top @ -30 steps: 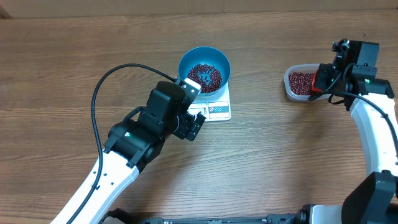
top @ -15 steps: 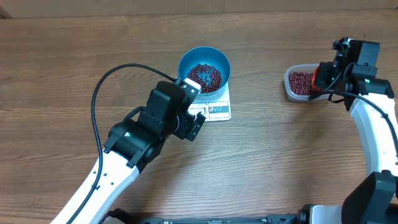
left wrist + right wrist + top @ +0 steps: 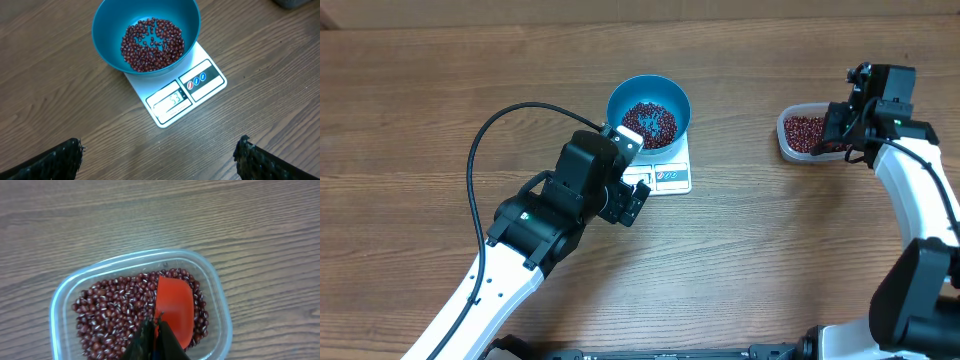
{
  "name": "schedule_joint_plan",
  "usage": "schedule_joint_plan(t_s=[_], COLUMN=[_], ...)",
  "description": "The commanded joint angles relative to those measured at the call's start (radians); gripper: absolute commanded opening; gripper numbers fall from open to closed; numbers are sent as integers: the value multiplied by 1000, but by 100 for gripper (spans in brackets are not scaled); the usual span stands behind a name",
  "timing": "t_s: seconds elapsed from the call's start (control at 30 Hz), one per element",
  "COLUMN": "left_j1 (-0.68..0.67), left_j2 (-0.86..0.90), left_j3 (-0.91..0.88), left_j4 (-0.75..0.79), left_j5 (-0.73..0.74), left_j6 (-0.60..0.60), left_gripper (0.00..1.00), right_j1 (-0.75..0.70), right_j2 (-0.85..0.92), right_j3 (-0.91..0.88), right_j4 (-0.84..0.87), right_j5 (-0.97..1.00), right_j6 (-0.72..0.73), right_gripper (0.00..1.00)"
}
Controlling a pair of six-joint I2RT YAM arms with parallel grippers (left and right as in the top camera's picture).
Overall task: Scoop item into bowl and weigh 150g on scale
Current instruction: 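Dip the red scoop into the beans again with the right gripper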
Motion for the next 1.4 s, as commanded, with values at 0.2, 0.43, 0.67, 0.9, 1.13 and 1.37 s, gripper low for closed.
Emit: schedule_joint_plan(t_s=[0.2, 0.43, 0.67, 0.9, 1.13, 1.37], left_j1=[5, 5, 5, 5, 5, 5], left_j2=[-9, -9, -9, -9, -9, -9], left_j3=[-3, -3, -3, -3, -3, -3], left_j4=[4, 4, 4, 4, 4, 4], left_j5=[12, 12, 12, 12, 12, 12], left_j6=[-13, -13, -13, -13, -13, -13], left_gripper=[100, 100, 100, 99, 100, 100], right_j1=[2, 2, 0, 0, -50, -140], right_j2=[55, 94, 94, 94, 95, 137], right_j3=[6, 6, 6, 6, 6, 0], right_j4=[-5, -32, -34, -36, -37, -59], right_j5=[-36, -157, -286, -342, -455, -579], right_j6=[-47, -52, -56, -55, -51, -47], right_gripper=[4, 4, 4, 4, 4, 4])
